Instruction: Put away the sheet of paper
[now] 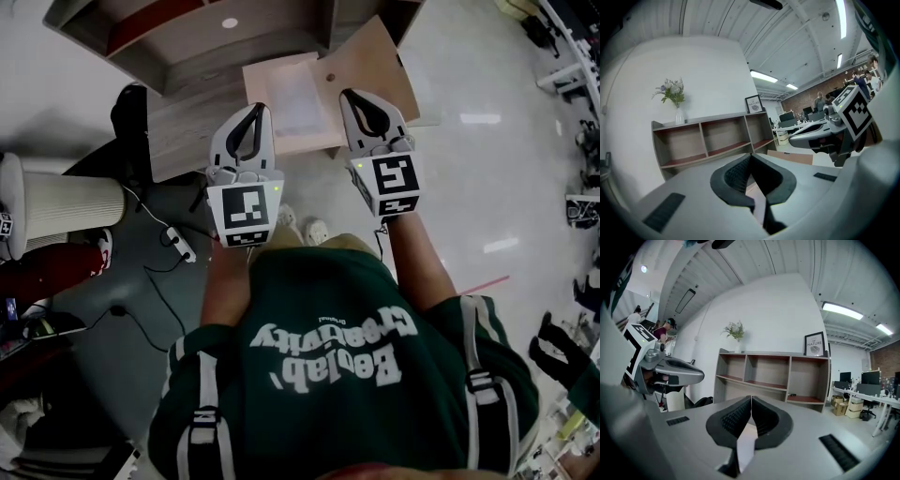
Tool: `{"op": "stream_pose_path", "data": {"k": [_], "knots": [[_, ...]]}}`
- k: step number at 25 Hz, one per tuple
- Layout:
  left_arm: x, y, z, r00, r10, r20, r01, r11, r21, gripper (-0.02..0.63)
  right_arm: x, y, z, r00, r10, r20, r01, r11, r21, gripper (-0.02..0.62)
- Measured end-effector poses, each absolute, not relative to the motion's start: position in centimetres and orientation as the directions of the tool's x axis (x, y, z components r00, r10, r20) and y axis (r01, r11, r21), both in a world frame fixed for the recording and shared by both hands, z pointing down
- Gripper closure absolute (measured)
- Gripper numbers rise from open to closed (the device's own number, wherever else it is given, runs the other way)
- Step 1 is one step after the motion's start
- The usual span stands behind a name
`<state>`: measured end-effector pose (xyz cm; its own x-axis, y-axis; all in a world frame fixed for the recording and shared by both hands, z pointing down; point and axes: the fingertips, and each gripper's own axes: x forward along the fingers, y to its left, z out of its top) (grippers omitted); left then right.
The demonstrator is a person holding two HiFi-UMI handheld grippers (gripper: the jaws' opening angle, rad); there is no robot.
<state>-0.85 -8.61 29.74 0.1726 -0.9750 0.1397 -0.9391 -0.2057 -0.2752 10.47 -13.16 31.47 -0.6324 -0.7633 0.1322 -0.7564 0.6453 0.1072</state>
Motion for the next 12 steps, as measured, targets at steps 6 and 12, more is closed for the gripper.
{"op": "stream_pose_path", "data": {"k": [6,12], "knots": [[0.2,-7.9,29.3,0.170,-0.977,0.130,-0.939,-0.201,-0.278,0.588,11.5,-12.7,31.2,-0.635,-0.763,0.125,-0.755,0.646,0.108,0.560],[0.9,-7.3,29.3,0.175,-0.976,0.132,-0.938,-0.206,-0.278,0.588,12.1,-12.0,31.2,-0.634,-0.763,0.125,-0.757,0.646,0.096,0.560]]}}
